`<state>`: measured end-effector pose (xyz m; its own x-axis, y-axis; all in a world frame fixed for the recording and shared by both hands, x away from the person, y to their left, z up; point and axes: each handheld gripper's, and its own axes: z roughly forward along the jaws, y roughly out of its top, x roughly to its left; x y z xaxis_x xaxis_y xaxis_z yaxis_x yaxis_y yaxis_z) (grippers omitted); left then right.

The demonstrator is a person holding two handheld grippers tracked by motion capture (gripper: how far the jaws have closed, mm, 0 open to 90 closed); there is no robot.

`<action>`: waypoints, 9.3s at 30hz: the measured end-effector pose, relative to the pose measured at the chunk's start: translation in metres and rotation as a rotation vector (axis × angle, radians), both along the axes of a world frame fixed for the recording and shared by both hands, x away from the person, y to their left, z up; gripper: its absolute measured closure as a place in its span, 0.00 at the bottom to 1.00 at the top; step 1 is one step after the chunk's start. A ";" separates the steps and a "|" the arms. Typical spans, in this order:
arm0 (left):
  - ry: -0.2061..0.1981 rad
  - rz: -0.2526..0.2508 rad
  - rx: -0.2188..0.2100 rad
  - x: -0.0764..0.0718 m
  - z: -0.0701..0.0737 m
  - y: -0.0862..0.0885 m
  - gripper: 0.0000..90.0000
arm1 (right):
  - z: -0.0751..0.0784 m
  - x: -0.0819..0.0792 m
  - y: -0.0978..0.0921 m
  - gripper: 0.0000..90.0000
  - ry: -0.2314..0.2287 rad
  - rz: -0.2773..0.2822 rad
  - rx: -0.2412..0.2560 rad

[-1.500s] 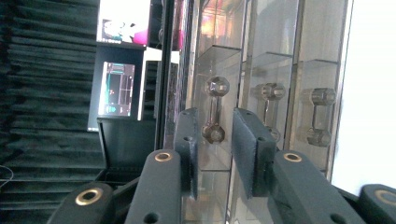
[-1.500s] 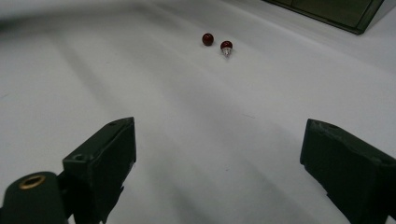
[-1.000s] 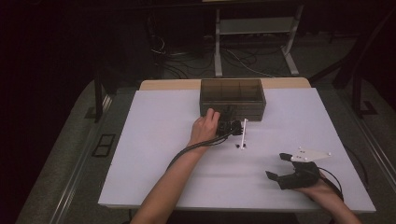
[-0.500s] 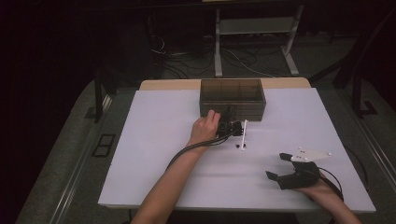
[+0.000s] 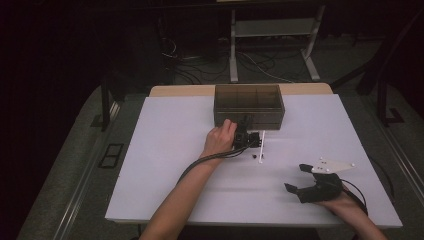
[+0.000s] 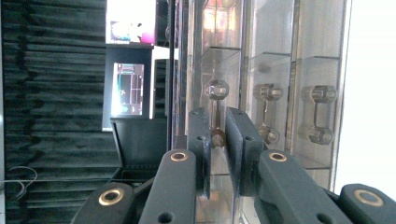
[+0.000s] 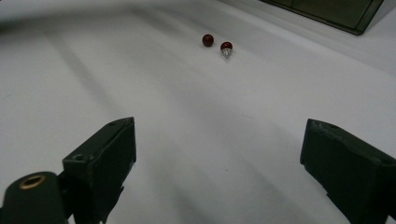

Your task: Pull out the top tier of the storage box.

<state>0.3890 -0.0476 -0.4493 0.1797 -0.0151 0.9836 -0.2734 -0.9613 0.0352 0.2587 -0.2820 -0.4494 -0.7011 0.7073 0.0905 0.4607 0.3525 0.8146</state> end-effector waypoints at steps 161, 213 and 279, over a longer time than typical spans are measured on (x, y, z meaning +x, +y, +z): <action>0.315 0.029 -0.395 -0.058 0.004 0.061 0.00 | 0.000 -0.002 0.005 0.11 -0.008 0.019 -0.018; 0.777 0.029 -0.836 -0.040 0.016 0.079 0.00 | 0.000 -0.002 0.005 0.11 -0.010 0.016 -0.017; 1.121 -0.044 -0.987 0.027 0.078 0.088 0.99 | 0.000 -0.003 0.004 0.11 -0.015 0.016 -0.023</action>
<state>0.4160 0.0406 -0.3709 0.8461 0.5310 -0.0451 0.3075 -0.4173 0.8552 0.2560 -0.2777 -0.4495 -0.7135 0.6978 0.0636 0.4426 0.3784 0.8129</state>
